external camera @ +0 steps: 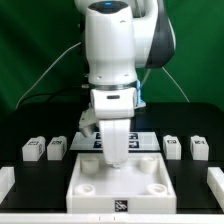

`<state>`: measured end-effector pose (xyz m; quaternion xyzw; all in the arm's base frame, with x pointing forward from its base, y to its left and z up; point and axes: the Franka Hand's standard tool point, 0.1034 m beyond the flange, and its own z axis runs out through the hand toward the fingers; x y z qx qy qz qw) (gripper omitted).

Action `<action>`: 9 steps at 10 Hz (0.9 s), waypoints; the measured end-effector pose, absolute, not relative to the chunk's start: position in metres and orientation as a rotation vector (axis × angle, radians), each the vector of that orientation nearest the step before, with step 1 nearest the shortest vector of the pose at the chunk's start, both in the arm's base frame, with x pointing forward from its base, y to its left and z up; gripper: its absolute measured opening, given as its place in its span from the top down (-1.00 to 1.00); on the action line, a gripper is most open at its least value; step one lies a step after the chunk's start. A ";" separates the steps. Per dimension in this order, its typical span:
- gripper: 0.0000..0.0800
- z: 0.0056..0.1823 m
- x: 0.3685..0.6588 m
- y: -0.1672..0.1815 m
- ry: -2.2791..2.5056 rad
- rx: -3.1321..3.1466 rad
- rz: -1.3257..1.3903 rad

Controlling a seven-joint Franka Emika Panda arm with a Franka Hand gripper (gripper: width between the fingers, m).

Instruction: Assemble one leg

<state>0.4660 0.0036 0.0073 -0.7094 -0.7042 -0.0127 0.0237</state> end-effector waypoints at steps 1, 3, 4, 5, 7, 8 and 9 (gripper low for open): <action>0.86 0.006 0.475 0.015 -2.173 -2.201 -0.061; 0.86 0.006 0.488 0.036 -2.158 -2.213 -0.103; 0.86 0.006 0.489 0.044 -2.167 -2.206 -0.119; 0.86 0.006 0.490 0.049 -2.173 -2.197 -0.126; 0.86 0.006 0.497 0.061 -2.186 -2.177 -0.149; 0.86 0.006 0.497 0.063 -2.188 -2.172 -0.150; 0.86 0.006 0.497 0.064 -2.186 -2.172 -0.148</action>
Offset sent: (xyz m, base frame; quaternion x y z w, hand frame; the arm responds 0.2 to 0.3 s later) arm 0.0195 0.0397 -0.0050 -0.0431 0.0116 -0.0145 0.9989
